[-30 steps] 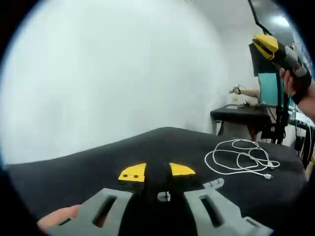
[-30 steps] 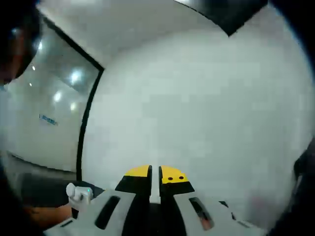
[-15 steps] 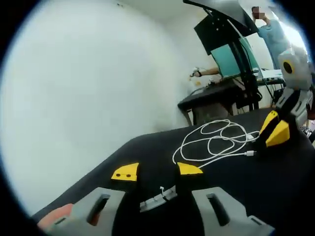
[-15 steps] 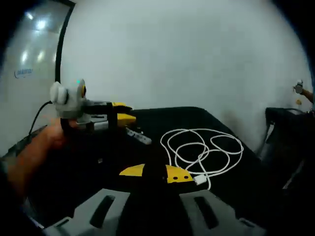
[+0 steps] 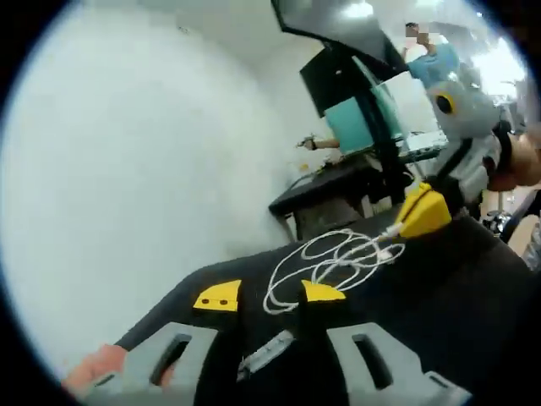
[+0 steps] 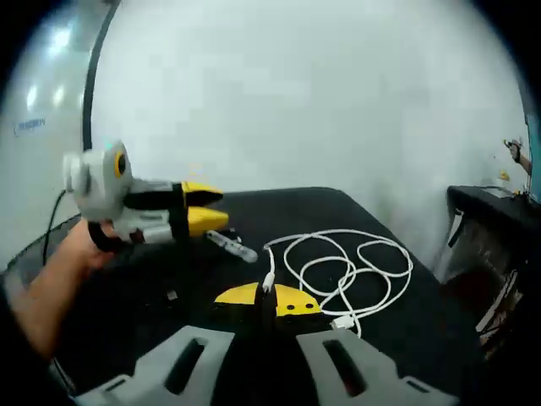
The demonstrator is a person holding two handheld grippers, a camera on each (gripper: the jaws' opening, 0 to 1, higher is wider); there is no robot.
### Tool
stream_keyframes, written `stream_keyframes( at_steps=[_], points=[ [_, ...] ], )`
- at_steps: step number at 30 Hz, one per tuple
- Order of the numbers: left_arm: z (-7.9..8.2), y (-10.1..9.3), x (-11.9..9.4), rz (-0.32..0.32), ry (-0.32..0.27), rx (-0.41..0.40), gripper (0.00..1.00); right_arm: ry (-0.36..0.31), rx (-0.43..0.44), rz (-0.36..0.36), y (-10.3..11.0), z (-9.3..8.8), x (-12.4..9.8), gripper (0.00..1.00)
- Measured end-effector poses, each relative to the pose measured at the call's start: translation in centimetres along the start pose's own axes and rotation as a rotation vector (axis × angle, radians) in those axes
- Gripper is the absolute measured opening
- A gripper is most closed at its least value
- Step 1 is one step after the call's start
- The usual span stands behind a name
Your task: Grab the wires, straighten them and put them on the rack
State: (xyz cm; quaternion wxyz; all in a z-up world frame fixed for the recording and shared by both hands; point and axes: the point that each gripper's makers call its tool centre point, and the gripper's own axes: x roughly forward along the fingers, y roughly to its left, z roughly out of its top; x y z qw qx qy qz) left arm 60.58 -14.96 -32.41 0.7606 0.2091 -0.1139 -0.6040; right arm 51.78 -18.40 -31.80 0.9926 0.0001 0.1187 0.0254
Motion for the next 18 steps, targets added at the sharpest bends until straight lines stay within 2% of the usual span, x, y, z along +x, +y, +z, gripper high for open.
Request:
stream_keyframes(
  at_steps=[2,3,4,5,6,7,8,9,11,12,14,17,18],
  points=[
    [2.9,-1.7,0.6,-0.033,-0.099,0.067,0.42,0.002,-0.038,0.010,0.3,1.2,-1.0,0.03],
    [4.0,-3.0,0.8,-0.075,-0.138,0.093,0.47,-0.005,-0.043,0.022,0.6,1.8,-1.5,0.03],
    [4.9,-4.3,0.9,-0.110,-0.169,0.107,0.50,-0.020,-0.048,0.027,0.7,2.5,-2.3,0.03],
    [5.0,-5.0,1.1,-0.121,-0.165,0.110,0.48,-0.031,-0.060,0.027,0.8,3.1,-2.8,0.03],
    [4.3,-5.7,1.2,-0.118,-0.103,0.088,0.39,-0.049,-0.078,0.025,0.9,3.8,-3.5,0.03],
    [3.8,-6.4,1.0,-0.152,-0.061,0.031,0.14,-0.061,-0.103,0.023,0.9,4.3,-3.9,0.02],
    [3.7,-6.8,0.8,-0.174,-0.045,-0.002,0.07,-0.076,-0.112,0.010,0.8,5.0,-4.6,0.02],
    [4.8,-7.7,0.4,-0.237,-0.095,-0.041,0.06,-0.111,-0.130,0.002,0.6,6.0,-4.9,0.02],
    [6.8,-9.0,-1.1,-0.322,-0.159,-0.120,0.02,-0.157,-0.133,0.004,0.5,7.8,-5.4,0.02],
    [7.7,-9.6,-2.0,-0.372,-0.177,-0.151,0.02,-0.167,-0.127,0.011,0.5,8.2,-5.3,0.02],
    [8.9,-10.0,-3.6,-0.413,-0.184,-0.195,0.02,-0.172,-0.133,0.045,1.0,8.6,-4.3,0.02],
    [9.0,-8.5,-4.6,-0.373,-0.172,-0.238,0.02,-0.179,-0.139,0.071,1.5,8.7,-2.0,0.02],
    [8.2,-6.9,-4.4,-0.309,-0.160,-0.279,0.02,-0.181,-0.193,0.057,1.0,8.8,-1.3,0.02]
  ],
)
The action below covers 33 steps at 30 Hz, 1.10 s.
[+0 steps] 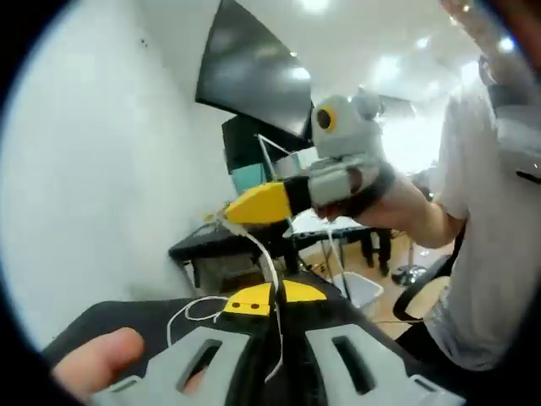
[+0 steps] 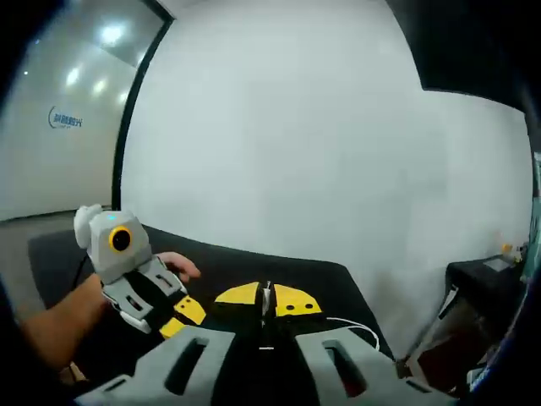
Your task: Grab the wires, straighten them and put them on the rack
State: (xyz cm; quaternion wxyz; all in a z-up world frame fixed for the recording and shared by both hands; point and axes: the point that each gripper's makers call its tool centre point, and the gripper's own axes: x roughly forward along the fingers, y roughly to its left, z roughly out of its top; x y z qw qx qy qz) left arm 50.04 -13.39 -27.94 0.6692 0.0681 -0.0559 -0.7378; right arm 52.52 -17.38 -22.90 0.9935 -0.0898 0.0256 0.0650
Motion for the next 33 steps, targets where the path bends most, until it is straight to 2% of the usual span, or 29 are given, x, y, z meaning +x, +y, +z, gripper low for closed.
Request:
stream_keyframes(
  at_steps=[1,2,3,4,5,6,7,8,9,11,12,13,14,15,16,17,18,19,23,25,26,27,28,30,33],
  points=[
    [-0.6,1.4,-0.3,0.053,0.010,-0.036,0.02,-0.024,0.009,-0.014,-0.4,0.5,0.3,0.02],
    [-1.5,2.8,-0.5,0.099,0.027,-0.088,0.01,-0.053,0.075,-0.009,-0.5,1.1,0.4,0.01],
    [-3.2,3.8,-1.0,0.129,0.091,-0.157,0.01,-0.077,0.122,-0.003,-0.7,1.5,0.4,0.00],
    [-4.3,4.6,-1.3,0.157,0.126,-0.180,0.01,-0.082,0.150,-0.003,-1.0,1.4,0.7,0.00],
    [-5.9,6.1,-1.8,0.220,0.170,-0.206,0.00,-0.068,0.140,-0.003,-1.4,0.9,1.0,0.00],
    [-7.6,7.3,-2.3,0.274,0.226,-0.243,0.00,-0.054,0.134,0.000,-1.4,0.2,1.6,0.00],
    [-8.4,8.0,-2.4,0.302,0.234,-0.275,0.00,-0.043,0.122,-0.002,-1.7,-0.8,2.3,0.00],
    [-9.0,8.4,-2.2,0.304,0.225,-0.329,0.00,-0.039,0.121,-0.003,-1.9,-1.5,2.7,0.00],
    [-10.0,8.7,-2.1,0.326,0.250,-0.375,0.00,-0.026,0.117,0.007,-1.8,-2.4,3.3,0.00],
    [-12.0,9.3,-2.0,0.364,0.323,-0.344,0.00,0.022,0.110,0.034,-1.5,-4.6,4.7,0.00],
    [-13.5,9.9,-2.6,0.426,0.379,-0.409,0.00,0.048,0.099,0.036,-1.5,-5.9,5.5,0.00],
    [-14.4,10.5,-3.3,0.480,0.407,-0.432,0.00,0.059,0.095,0.035,-1.5,-6.7,6.0,0.00],
    [-15.3,11.4,-4.1,0.529,0.456,-0.395,0.00,0.070,0.102,0.034,-1.6,-7.7,6.8,0.00],
    [-15.3,11.4,-4.1,0.532,0.460,-0.386,0.00,0.084,0.116,0.044,-1.3,-8.7,7.3,0.00],
    [-15.3,11.2,-4.1,0.529,0.451,-0.411,0.00,0.108,0.143,0.056,-1.2,-9.8,8.0,0.00],
    [-15.2,11.4,-4.3,0.563,0.438,-0.459,0.00,0.123,0.153,0.060,-1.1,-10.5,8.6,0.00],
    [-15.1,11.3,-4.3,0.555,0.447,-0.428,0.00,0.128,0.152,0.070,-0.9,-11.1,9.3,0.00],
    [-15.2,11.2,-4.2,0.546,0.472,-0.381,0.00,0.131,0.156,0.082,-0.7,-11.5,9.9,0.00],
    [-16.0,11.0,-3.6,0.551,0.487,-0.401,0.00,0.156,0.191,0.107,0.0,-12.2,12.2,0.00],
    [-16.4,11.5,-4.0,0.582,0.502,-0.401,0.00,0.228,0.253,0.179,1.3,-13.2,13.4,0.00],
    [-16.4,11.6,-4.0,0.586,0.499,-0.402,0.00,0.274,0.255,0.208,1.9,-14.0,13.8,0.00],
    [-16.2,11.7,-3.9,0.585,0.492,-0.401,0.00,0.298,0.250,0.209,2.2,-14.4,14.2,0.00],
    [-16.1,11.7,-3.9,0.585,0.489,-0.402,0.00,0.285,0.245,0.202,2.2,-14.4,14.6,0.00],
    [-16.0,11.6,-3.9,0.580,0.483,-0.406,0.00,0.336,0.172,0.232,3.2,-15.8,14.6,0.00],
    [-16.0,11.5,-3.7,0.572,0.479,-0.405,0.00,0.295,0.111,0.245,3.9,-15.9,15.1,0.00]
  ],
)
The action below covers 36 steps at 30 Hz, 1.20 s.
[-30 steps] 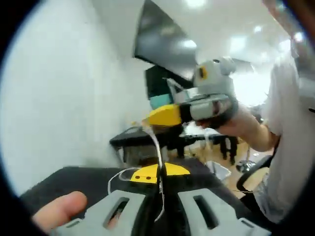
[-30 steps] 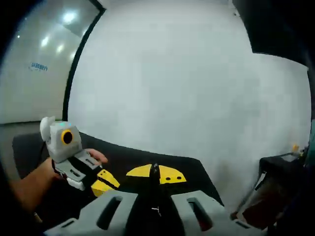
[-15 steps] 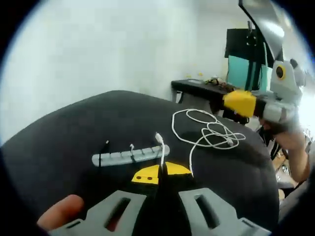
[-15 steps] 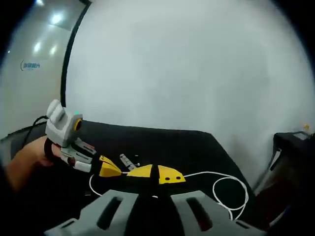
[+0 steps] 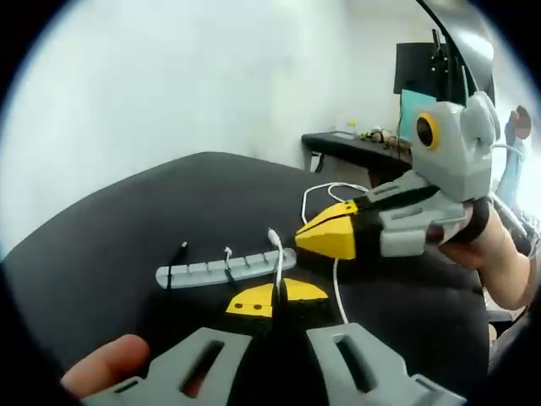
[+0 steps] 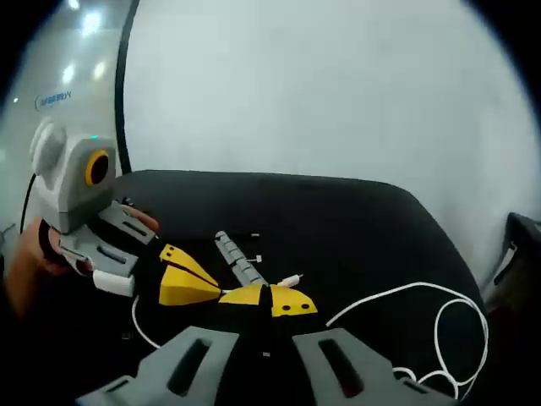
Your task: Grab the wires, straighten them and put them on the rack
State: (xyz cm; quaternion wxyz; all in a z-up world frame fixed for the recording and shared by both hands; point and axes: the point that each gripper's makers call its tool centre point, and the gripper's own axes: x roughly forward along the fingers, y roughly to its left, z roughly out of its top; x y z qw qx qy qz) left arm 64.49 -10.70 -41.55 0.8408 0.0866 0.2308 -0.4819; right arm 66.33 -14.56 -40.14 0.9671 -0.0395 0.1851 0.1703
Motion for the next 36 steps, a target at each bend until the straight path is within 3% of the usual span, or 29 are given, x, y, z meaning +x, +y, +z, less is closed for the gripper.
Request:
stream_keyframes(
  at_steps=[3,5,7,8,12,17,20,25,29,32,34,36],
  points=[
    [0.0,-0.3,0.2,-0.014,0.002,0.003,0.00,-0.007,-0.011,-0.019,-0.6,0.3,0.5,0.00],
    [-0.1,-0.6,0.3,-0.024,0.004,0.024,0.00,0.025,-0.010,-0.013,-0.5,-0.1,0.9,0.00],
    [-0.2,-0.5,0.3,-0.023,0.009,0.028,0.00,0.069,-0.052,-0.013,-0.4,-0.8,1.1,0.00],
    [-0.2,-0.4,0.4,-0.026,0.008,0.021,0.00,0.047,-0.075,-0.013,-0.4,-0.4,1.2,0.00],
    [-0.2,0.0,0.3,-0.010,0.008,0.004,0.00,0.026,-0.016,-0.045,-1.3,0.0,0.2,0.00],
    [0.0,-0.1,0.3,-0.015,0.002,-0.005,0.00,0.053,-0.052,-0.033,-1.2,-0.8,1.0,0.00],
    [0.0,-0.1,0.4,-0.019,0.000,0.004,0.00,0.066,-0.027,-0.023,-1.2,-0.8,1.1,0.00],
    [-0.3,-0.3,0.7,-0.019,0.011,0.027,0.00,0.128,-0.094,-0.011,-1.1,-0.7,1.5,0.00],
    [-0.5,-0.5,0.9,-0.020,0.020,0.044,0.00,0.174,-0.261,-0.043,-0.8,-0.4,1.9,0.00],
    [-0.5,-0.4,1.0,-0.014,0.020,0.047,0.00,0.195,-0.243,-0.060,-0.8,-0.5,2.0,0.00],
    [-0.6,-0.4,1.2,-0.013,0.021,0.051,0.00,0.202,-0.279,-0.041,-0.8,-0.5,1.7,0.00],
    [-0.7,-0.4,1.2,-0.013,0.023,0.055,0.00,0.193,-0.196,-0.025,-0.8,-0.5,1.1,0.00]
  ],
)
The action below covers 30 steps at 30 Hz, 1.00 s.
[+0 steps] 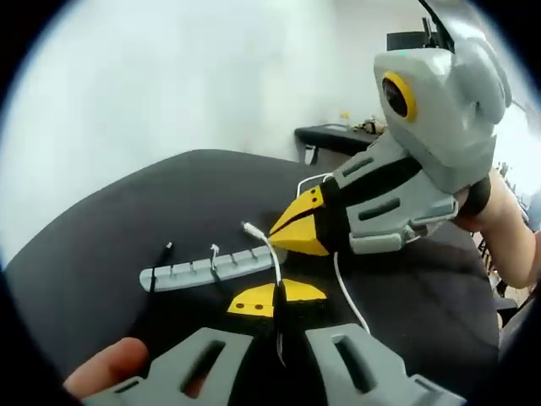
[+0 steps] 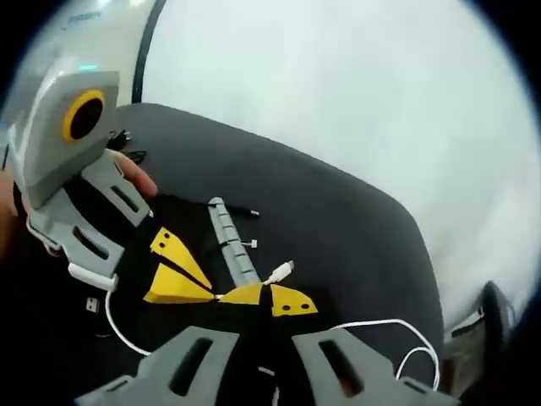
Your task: Grab the wires, straighten them and put them on the rack
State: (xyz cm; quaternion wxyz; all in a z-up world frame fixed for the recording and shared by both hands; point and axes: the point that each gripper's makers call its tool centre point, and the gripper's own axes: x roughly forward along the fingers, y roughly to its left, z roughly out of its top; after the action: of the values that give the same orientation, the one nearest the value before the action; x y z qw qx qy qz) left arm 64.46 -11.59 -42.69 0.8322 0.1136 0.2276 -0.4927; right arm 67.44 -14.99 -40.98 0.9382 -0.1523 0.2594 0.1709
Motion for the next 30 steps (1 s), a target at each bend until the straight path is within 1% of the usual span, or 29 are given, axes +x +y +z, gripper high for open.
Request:
stream_keyframes(
  at_steps=[2,3,5,7,8,9,10,12,13,15,16,17,18,19,20,22,24,29,30],
  points=[
    [0.1,0.0,-0.1,0.000,-0.002,0.003,0.00,-0.085,0.074,0.022,0.3,0.9,-0.6,0.00],
    [0.1,0.1,-0.1,0.000,-0.002,0.002,0.00,-0.098,0.097,0.035,0.4,0.9,-0.6,0.00],
    [0.1,0.1,-0.1,0.001,-0.003,0.000,0.00,-0.113,0.109,0.024,0.1,0.6,-0.2,0.00],
    [0.0,0.1,0.0,0.000,-0.003,0.000,0.00,-0.096,0.113,0.023,0.0,-0.4,0.5,0.00],
    [0.1,0.0,0.0,-0.005,-0.007,-0.001,0.00,-0.117,0.124,0.017,-0.3,-0.4,0.7,0.00],
    [0.1,0.0,0.0,-0.007,-0.008,-0.001,0.00,-0.127,0.199,0.036,-0.3,-0.5,0.7,0.00],
    [0.0,-0.1,0.1,-0.006,-0.003,0.004,0.00,-0.125,0.226,0.048,-0.3,-0.5,0.6,0.00],
    [0.0,-0.1,0.1,-0.004,-0.003,0.012,0.00,-0.125,0.184,0.052,-0.5,-0.3,0.6,0.00],
    [0.0,-0.1,0.1,-0.004,-0.004,0.010,0.00,-0.122,0.188,0.053,-0.7,-0.1,0.5,0.00],
    [0.0,0.0,0.1,-0.005,-0.004,0.007,0.00,-0.190,0.240,0.063,-0.8,1.0,0.1,0.00],
    [0.0,0.0,0.1,-0.006,-0.005,0.004,0.00,-0.174,0.232,0.060,-0.7,0.7,0.0,0.00],
    [0.0,0.0,0.1,-0.007,-0.005,0.003,0.00,-0.160,0.202,0.050,-0.6,0.5,0.3,0.00],
    [0.0,0.0,0.1,-0.007,-0.005,0.004,0.00,-0.110,0.161,0.034,-0.6,-0.4,0.8,0.00],
    [0.0,0.0,0.2,-0.008,-0.004,0.007,0.00,-0.162,0.162,0.034,-0.6,0.3,0.8,0.00],
    [0.0,0.0,0.2,-0.009,-0.004,0.009,0.00,-0.159,0.193,0.053,-0.2,0.0,0.8,0.00],
    [0.0,0.0,0.2,-0.009,-0.003,0.008,0.00,-0.148,0.200,0.049,-0.3,0.0,0.7,0.00],
    [0.0,0.0,0.2,-0.010,-0.004,0.010,0.00,-0.134,0.152,0.043,-0.1,-0.1,0.9,0.00],
    [-0.1,-0.2,0.2,-0.010,0.001,0.026,0.00,-0.113,0.134,0.068,-0.2,-0.4,1.1,0.00],
    [-0.1,-0.2,0.2,-0.009,0.002,0.032,0.00,-0.117,0.113,0.074,-0.1,-0.4,1.1,0.00]
  ],
)
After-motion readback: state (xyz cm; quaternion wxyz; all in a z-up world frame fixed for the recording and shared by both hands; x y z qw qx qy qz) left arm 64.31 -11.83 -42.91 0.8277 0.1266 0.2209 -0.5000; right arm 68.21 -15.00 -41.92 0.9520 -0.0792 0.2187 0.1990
